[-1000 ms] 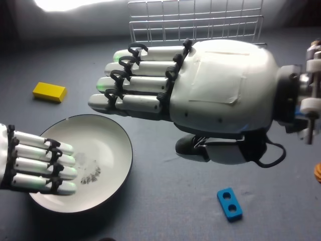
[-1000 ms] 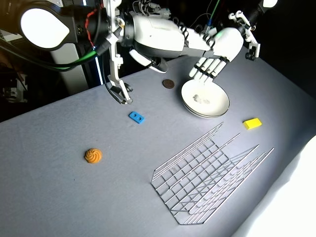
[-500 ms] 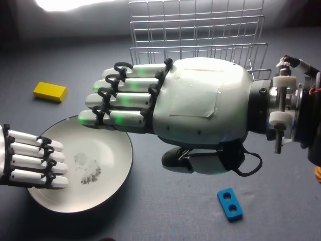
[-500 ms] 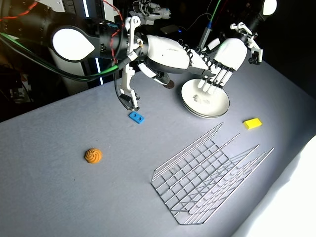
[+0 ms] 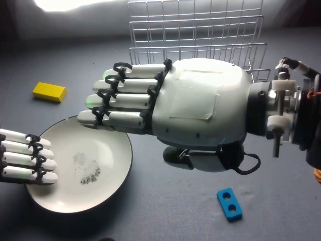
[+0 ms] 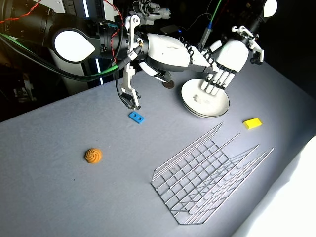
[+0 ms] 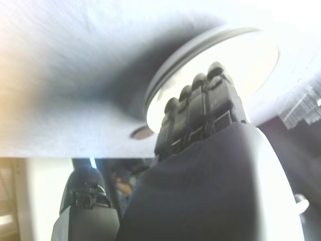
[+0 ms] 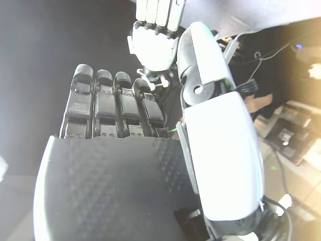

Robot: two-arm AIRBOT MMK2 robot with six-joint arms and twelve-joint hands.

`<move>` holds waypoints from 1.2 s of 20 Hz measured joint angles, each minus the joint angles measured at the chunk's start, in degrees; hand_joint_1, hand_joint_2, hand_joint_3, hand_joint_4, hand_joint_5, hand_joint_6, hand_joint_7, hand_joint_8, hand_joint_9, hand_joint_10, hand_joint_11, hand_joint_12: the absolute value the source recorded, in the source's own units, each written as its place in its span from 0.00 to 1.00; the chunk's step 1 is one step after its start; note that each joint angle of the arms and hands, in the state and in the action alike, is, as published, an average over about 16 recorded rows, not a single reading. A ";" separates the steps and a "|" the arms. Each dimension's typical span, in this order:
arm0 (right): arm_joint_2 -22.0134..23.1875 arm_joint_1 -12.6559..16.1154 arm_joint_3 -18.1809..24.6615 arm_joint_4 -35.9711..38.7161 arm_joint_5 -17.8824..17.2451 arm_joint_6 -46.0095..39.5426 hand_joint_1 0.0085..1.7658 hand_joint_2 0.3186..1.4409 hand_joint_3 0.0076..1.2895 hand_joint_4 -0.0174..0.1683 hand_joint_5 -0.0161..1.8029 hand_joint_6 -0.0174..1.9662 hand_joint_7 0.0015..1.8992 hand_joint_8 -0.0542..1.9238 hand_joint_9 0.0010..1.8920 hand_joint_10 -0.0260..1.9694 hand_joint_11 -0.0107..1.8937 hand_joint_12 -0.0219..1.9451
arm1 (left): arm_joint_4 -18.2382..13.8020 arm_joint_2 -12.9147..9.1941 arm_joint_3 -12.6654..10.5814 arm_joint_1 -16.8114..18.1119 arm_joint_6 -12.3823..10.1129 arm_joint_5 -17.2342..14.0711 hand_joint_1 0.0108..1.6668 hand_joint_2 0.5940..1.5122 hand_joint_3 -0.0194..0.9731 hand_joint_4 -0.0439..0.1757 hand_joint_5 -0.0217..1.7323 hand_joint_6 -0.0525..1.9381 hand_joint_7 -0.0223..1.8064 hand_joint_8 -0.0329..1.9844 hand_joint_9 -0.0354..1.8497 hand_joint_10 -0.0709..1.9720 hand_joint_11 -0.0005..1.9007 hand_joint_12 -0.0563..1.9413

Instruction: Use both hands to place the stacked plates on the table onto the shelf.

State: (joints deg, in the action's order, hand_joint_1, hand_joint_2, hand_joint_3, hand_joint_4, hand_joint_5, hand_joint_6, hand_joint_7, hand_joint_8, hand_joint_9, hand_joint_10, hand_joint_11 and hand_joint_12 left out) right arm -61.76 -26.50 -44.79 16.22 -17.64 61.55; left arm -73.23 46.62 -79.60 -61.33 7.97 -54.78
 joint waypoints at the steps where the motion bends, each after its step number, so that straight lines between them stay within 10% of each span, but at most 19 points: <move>1: -0.13 0.12 -0.16 -0.02 0.12 0.36 0.62 0.76 0.01 0.11 0.02 0.02 0.01 0.04 0.01 0.02 0.02 0.08 | 0.12 0.11 -0.19 -0.25 -0.03 0.02 0.00 0.54 0.03 0.21 0.02 0.02 0.02 0.01 0.03 0.04 0.01 0.02; 24: -1.21 2.53 -2.49 -1.74 12.21 2.37 0.63 0.77 0.01 0.11 0.02 0.02 0.01 0.04 0.01 0.02 0.01 0.11 | 3.05 3.55 -0.84 0.46 -0.17 0.97 0.00 0.54 0.03 0.19 0.02 0.02 0.01 0.01 0.03 0.03 0.01 0.02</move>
State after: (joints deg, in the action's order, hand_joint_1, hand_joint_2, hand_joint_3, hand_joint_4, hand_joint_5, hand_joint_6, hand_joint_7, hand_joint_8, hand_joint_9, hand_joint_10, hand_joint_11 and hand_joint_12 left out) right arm -62.97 -23.97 -47.27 14.48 -5.43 63.92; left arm -70.18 50.17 -80.44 -60.87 7.79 -53.81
